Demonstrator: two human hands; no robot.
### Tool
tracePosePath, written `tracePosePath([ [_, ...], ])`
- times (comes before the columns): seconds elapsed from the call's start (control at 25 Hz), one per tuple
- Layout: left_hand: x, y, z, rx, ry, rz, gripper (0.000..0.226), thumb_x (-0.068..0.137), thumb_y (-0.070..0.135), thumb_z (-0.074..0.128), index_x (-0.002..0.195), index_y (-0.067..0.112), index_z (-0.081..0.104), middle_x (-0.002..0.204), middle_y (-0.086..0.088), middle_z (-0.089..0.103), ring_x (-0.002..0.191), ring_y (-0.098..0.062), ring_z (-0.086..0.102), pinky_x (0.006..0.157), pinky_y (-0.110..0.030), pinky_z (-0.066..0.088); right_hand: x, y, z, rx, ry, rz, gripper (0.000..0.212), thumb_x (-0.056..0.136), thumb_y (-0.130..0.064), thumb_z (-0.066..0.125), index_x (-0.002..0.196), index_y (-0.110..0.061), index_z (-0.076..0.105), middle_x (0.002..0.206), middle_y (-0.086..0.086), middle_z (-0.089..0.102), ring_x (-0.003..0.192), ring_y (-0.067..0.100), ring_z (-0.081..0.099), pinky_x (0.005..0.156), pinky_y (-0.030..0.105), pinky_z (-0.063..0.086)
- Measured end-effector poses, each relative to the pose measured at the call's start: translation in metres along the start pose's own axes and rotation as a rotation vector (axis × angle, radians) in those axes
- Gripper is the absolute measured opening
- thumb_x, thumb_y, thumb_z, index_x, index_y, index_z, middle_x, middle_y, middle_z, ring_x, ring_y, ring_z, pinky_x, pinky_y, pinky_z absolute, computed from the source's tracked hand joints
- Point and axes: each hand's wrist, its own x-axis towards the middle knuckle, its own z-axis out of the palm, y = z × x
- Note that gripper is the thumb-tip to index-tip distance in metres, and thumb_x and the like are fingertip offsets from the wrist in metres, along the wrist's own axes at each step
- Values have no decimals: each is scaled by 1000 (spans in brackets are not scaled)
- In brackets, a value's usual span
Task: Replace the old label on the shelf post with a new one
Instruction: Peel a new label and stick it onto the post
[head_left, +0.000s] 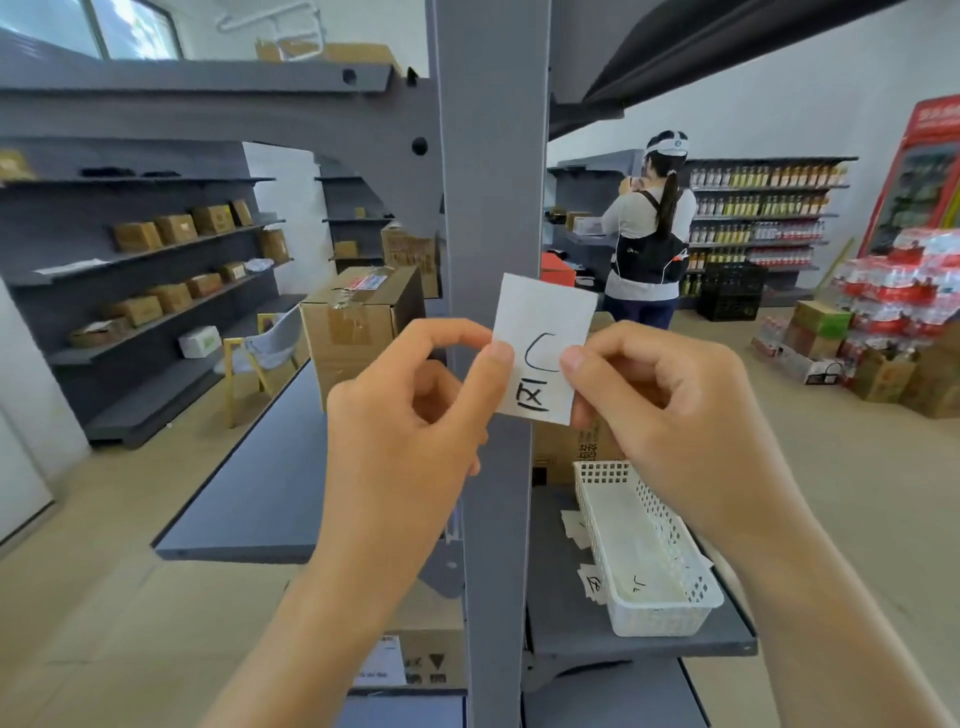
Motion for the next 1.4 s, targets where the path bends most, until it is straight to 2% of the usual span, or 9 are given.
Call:
tracePosePath([
  [0.12, 5, -9, -10, 44, 9, -4, 6, 92, 31, 70, 87, 29, 72, 50, 8, 63, 39, -7, 54, 44, -16, 46, 6, 1, 14, -99, 7, -17, 25, 98, -28, 62, 75, -20, 69, 59, 1, 69, 43, 8, 49, 52, 14, 38],
  [0.28, 16, -27, -12, 23, -4, -96, 8, 90, 30, 72, 83, 30, 74, 48, 9, 60, 39, -4, 53, 47, -11, 45, 15, 14, 31, -182, 22, 5, 27, 99, -32, 60, 77, -20, 69, 59, 0, 69, 52, 14, 60, 56, 26, 49],
  [0.4, 20, -38, -11, 56, -13, -114, 7, 89, 31, 73, 83, 31, 75, 48, 12, 61, 42, -4, 55, 51, -10, 48, 18, 22, 36, -211, 45, 8, 29, 99, -33, 60, 74, -20, 67, 57, 1, 66, 51, 15, 58, 56, 32, 51],
  [0.56, 22, -47, -7, 66, -8, -120, 7, 89, 34, 72, 83, 35, 74, 53, 10, 64, 49, -10, 60, 56, -16, 54, 21, 27, 38, -282, 106, -49, 28, 97, -32, 63, 71, -22, 66, 52, -1, 61, 46, 12, 48, 52, 27, 43],
  [0.68, 23, -50, -5, 68, -2, -111, 6, 89, 36, 72, 84, 34, 75, 54, 6, 65, 50, -10, 60, 56, -20, 55, 22, 29, 40, -311, 135, -59, 29, 96, -32, 64, 69, -21, 66, 51, 0, 60, 46, 13, 48, 54, 23, 40],
  [0.84, 24, -53, -5, 75, 10, -89, 6, 88, 35, 73, 85, 32, 76, 53, 5, 65, 48, -7, 57, 56, -19, 53, 24, 29, 41, -344, 165, -71, 29, 94, -33, 65, 67, -22, 65, 49, -2, 60, 46, 13, 50, 55, 23, 40],
  [1.04, 27, -54, -7, 84, 13, -73, 6, 87, 35, 74, 82, 32, 76, 54, 1, 66, 49, -14, 60, 57, -22, 55, 25, 28, 44, -373, 185, -86, 29, 92, -32, 67, 64, -23, 64, 47, -3, 59, 45, 14, 51, 55, 22, 40],
  [1.4, 29, -54, -7, 149, 25, 3, 8, 87, 36, 75, 84, 29, 77, 58, 2, 68, 53, -17, 63, 59, -29, 57, 23, 26, 49, -418, 232, -65, 29, 91, -35, 66, 65, -23, 65, 46, -1, 59, 46, 15, 52, 53, 24, 41],
])
